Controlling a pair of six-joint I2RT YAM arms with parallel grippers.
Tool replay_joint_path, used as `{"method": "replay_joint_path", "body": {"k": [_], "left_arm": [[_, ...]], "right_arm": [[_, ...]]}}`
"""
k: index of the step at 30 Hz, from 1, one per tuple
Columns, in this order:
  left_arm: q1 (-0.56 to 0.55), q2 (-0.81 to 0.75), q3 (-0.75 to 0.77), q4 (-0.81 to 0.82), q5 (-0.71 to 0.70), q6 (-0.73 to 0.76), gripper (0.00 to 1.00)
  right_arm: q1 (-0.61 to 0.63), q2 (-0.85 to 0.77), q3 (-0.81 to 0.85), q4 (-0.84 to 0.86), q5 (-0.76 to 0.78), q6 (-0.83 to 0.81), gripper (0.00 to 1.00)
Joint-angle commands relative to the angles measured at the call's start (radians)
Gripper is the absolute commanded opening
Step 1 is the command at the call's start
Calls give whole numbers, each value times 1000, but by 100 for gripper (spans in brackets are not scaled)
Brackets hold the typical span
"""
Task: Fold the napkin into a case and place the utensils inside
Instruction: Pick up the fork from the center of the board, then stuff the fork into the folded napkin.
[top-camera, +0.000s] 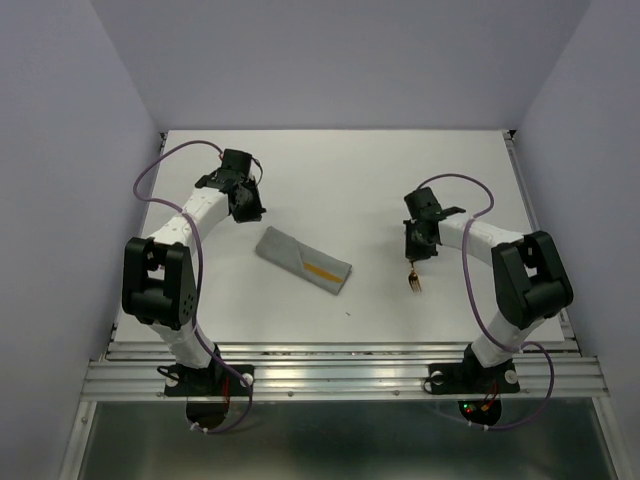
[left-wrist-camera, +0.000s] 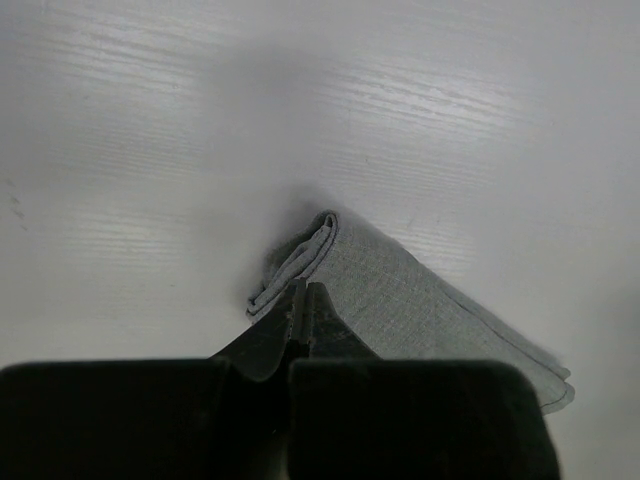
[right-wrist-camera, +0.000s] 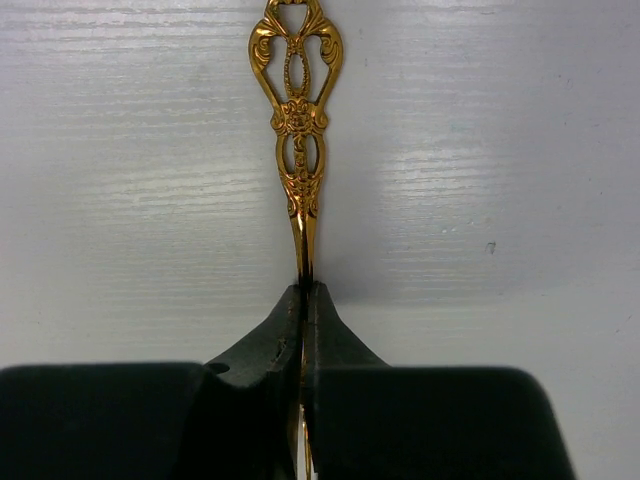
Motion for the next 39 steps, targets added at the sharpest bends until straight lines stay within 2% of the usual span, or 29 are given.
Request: {"method": "replay_joint_path", "body": {"k": [1, 3, 8, 12, 18, 24, 30, 39], "left_arm": [[2, -33, -15, 12, 2, 4, 0], [7, -37, -18, 14, -2, 3, 0], [30, -19, -21, 11, -15, -14, 0], [62, 4, -44, 12, -25, -32, 0], [119, -19, -115, 52, 26, -51, 0], [132, -11, -144, 81, 29, -77, 0], [134, 18, -169, 120, 112, -106, 0], [134, 53, -173, 143, 137, -118, 0]], "right_arm": [[5, 22, -16, -76, -35, -16, 1], [20, -13, -23, -73, -32, -31, 1], [188, -64, 34, -123, 62, -109, 1], [330, -45, 127, -186, 174, -152, 1], [471, 23, 250, -251, 225, -244, 1], [537, 99, 364, -286, 176, -347, 1], [568, 152, 471, -288, 116, -454, 1], [586, 252, 569, -286, 41, -519, 1]]}}
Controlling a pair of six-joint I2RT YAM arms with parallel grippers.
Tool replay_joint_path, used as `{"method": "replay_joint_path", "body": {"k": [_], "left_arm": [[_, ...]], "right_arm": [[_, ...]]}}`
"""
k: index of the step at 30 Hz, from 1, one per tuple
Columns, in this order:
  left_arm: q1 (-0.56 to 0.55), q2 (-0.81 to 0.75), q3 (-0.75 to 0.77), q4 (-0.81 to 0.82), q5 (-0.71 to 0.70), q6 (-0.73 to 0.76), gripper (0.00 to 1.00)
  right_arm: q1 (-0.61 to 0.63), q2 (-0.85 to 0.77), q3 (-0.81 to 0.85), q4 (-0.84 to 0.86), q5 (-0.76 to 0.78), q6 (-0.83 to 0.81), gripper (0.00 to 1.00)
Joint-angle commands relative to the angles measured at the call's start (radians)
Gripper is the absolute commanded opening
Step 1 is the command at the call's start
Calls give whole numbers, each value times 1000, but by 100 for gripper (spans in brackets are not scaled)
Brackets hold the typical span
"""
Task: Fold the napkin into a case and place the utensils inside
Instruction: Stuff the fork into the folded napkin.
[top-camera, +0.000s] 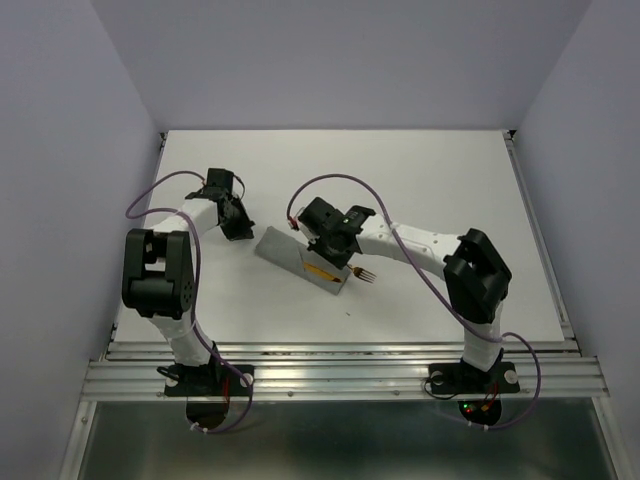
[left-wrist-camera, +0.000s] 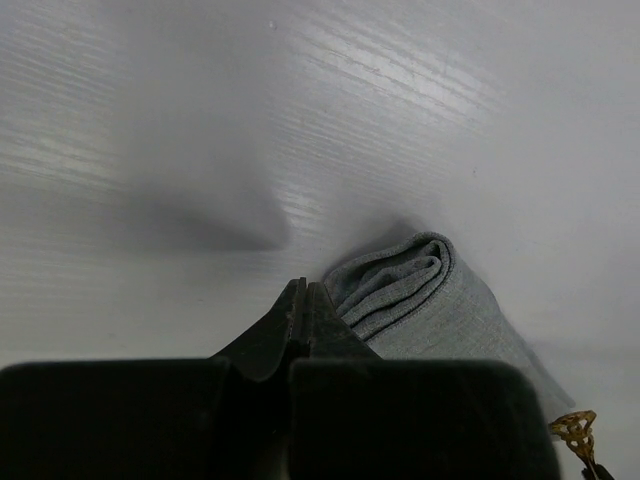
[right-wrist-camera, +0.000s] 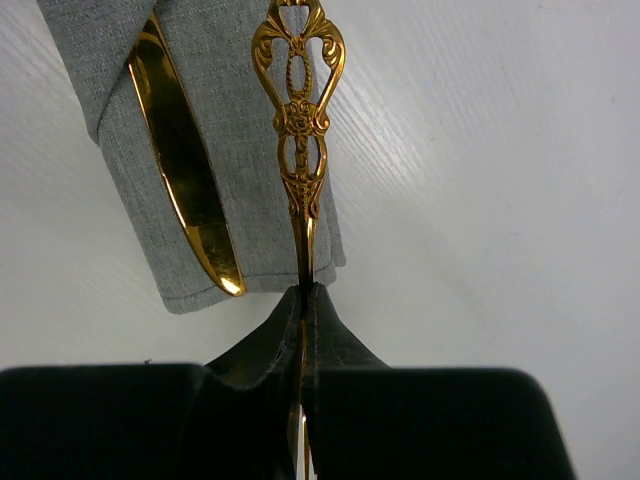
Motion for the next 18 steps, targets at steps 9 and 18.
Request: {"method": "replay_joint_path", "body": {"k": [9, 18], "left_arm": [[2, 12, 12, 18, 38, -14, 0], [2, 33, 4, 28, 105, -5, 0]], "right_arm": [[17, 108, 92, 1, -86, -109, 1], [17, 131, 86, 54, -91, -160, 1]]}}
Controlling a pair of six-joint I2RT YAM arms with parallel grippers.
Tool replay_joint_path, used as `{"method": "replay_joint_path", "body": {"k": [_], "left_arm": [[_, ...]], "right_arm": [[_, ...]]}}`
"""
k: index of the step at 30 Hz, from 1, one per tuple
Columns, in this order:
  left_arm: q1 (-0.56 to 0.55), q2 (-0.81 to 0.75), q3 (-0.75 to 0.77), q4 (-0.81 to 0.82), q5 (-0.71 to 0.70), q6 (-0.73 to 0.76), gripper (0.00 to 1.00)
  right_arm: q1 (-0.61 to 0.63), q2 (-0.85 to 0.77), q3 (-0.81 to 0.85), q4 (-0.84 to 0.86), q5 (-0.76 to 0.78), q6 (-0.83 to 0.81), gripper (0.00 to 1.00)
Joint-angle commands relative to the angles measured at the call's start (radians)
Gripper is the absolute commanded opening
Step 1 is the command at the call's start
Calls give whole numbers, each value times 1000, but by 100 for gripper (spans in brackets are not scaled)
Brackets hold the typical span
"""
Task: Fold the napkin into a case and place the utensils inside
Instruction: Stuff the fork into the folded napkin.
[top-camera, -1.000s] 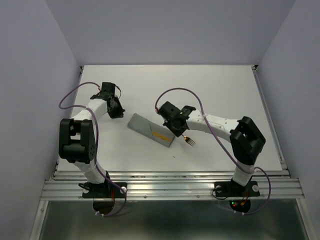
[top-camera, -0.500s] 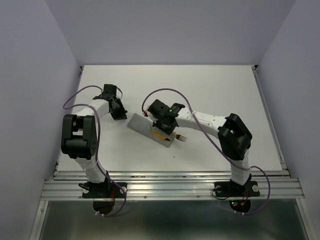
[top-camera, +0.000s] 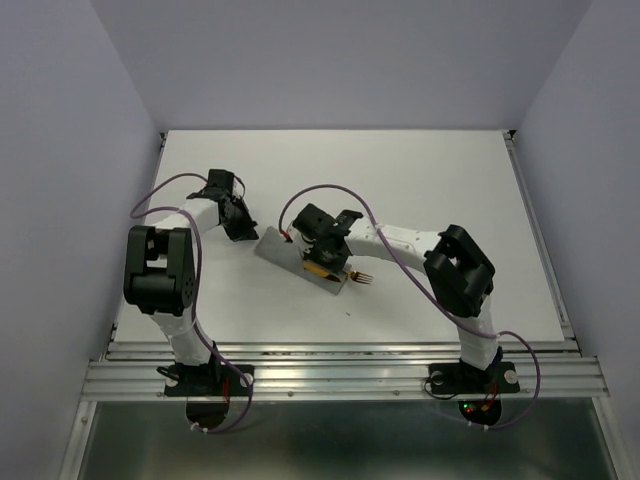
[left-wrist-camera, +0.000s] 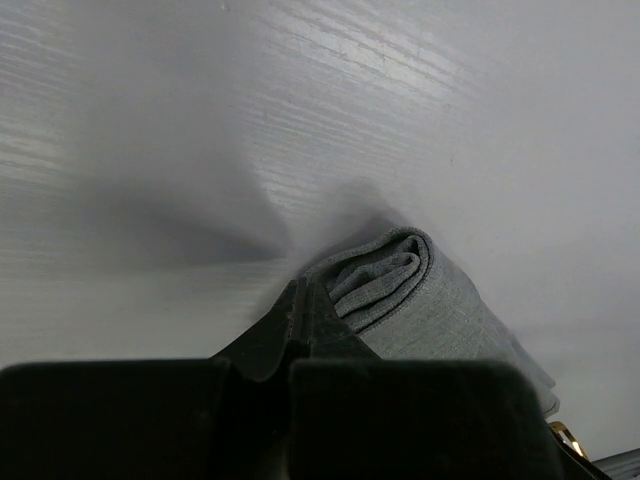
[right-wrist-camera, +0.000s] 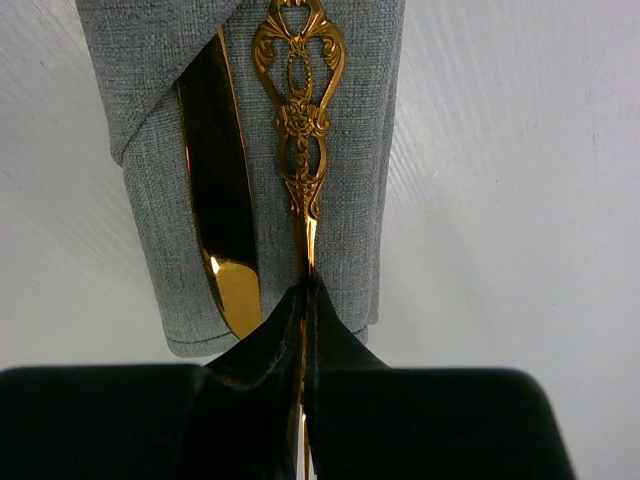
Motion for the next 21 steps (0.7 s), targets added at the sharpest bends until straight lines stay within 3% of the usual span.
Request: {"method": "replay_joint_path", "body": {"k": [1, 21], "left_arm": [[2, 11, 3, 7, 34, 6, 0], [2, 26, -39, 35, 69, 17, 0]], "right_arm": [[10, 15, 46, 40, -14, -35, 1], [10, 93, 160, 98, -76, -12, 1]]}}
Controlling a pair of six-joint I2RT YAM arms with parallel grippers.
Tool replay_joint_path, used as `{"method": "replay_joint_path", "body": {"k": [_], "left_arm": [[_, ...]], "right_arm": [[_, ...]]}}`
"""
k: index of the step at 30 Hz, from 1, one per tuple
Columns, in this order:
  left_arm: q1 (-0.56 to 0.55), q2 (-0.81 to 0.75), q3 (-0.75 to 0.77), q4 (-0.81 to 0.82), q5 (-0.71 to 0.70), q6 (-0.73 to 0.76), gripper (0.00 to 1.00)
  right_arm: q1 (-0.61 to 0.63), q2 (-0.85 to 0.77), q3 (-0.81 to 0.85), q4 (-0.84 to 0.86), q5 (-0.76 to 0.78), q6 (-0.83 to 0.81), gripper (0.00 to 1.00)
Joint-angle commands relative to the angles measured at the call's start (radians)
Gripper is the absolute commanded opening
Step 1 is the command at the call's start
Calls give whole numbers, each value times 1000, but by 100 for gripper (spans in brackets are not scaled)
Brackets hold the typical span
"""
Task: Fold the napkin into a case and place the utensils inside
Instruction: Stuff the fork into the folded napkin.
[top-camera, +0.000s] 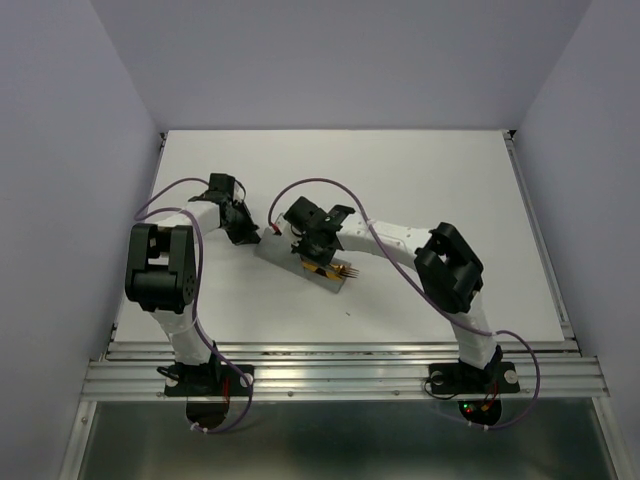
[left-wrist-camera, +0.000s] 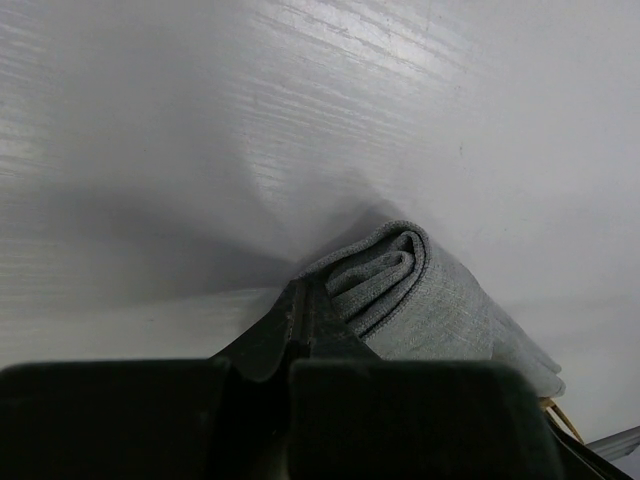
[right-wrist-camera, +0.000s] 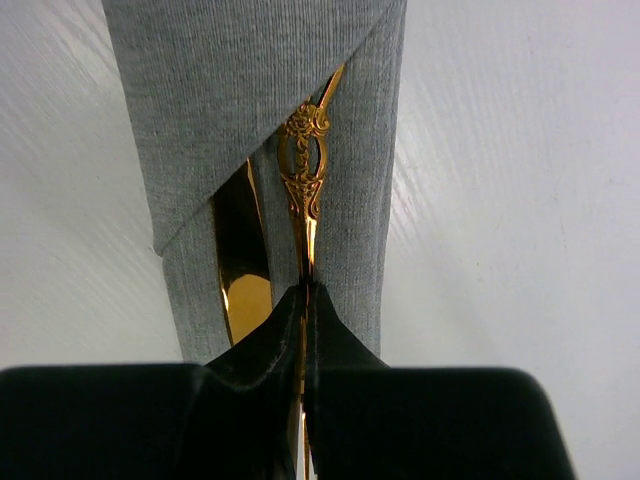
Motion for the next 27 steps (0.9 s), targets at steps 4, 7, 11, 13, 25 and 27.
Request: {"method": "replay_joint_path", "body": {"k": [4, 7, 11, 13, 25, 27], "left_arm": [[2, -4, -12, 6, 22, 15, 0], [2, -5, -15, 10, 24, 16, 0], [2, 1, -18, 15, 33, 16, 0], [2, 1, -20, 16, 33, 16, 0], [-1, 7, -20, 21, 40, 13, 0], [-1, 8, -20, 21, 39, 13, 0]], "right_arm": [[10, 46, 95, 66, -43, 3, 1], [10, 71, 122, 66, -46, 0, 1], [10, 99, 155, 66, -48, -3, 1], [10, 111, 170, 68, -49, -5, 1], [10, 166, 251, 45, -62, -13, 1], [10, 172, 257, 45, -60, -13, 1]]}}
